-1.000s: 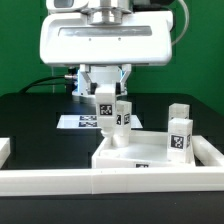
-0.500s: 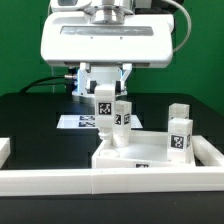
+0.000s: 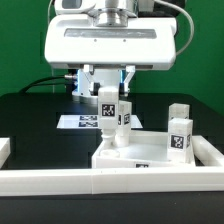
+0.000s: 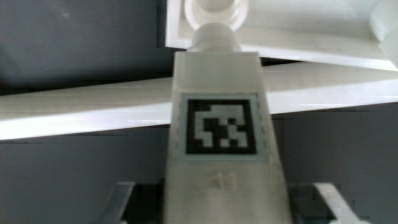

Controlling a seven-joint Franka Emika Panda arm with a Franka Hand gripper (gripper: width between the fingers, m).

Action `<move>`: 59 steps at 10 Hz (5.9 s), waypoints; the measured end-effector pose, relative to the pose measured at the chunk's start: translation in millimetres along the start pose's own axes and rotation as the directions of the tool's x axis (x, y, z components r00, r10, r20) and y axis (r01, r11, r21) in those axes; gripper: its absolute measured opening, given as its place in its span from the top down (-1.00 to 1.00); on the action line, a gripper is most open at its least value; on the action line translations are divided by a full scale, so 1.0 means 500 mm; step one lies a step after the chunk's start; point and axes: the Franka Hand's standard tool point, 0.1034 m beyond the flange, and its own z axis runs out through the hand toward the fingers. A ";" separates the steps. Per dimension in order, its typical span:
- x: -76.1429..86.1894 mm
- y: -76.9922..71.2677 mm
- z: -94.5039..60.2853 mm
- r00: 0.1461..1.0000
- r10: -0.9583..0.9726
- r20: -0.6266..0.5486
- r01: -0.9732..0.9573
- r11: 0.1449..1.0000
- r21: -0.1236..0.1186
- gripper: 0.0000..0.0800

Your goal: Assemble square table

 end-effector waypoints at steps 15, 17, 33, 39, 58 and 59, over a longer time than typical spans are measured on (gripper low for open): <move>-0.032 -0.012 0.042 0.999 -0.032 -0.024 0.032 0.999 -0.015 0.27; -0.037 -0.013 0.046 0.999 -0.034 -0.019 0.033 0.999 -0.015 0.27; -0.040 -0.004 0.061 0.992 -0.053 -0.119 0.048 0.998 -0.045 -0.61; -0.017 0.005 0.035 0.991 -0.066 -0.112 0.062 0.997 -0.041 -0.62; -0.029 0.011 0.072 0.912 -0.011 0.409 -0.002 0.999 0.032 0.28; -0.029 0.010 0.072 0.912 -0.001 0.409 -0.011 1.000 0.028 0.28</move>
Offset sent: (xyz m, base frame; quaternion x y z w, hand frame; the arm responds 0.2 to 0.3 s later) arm 0.0000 0.0000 0.0000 0.0000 0.0000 0.0000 1.0000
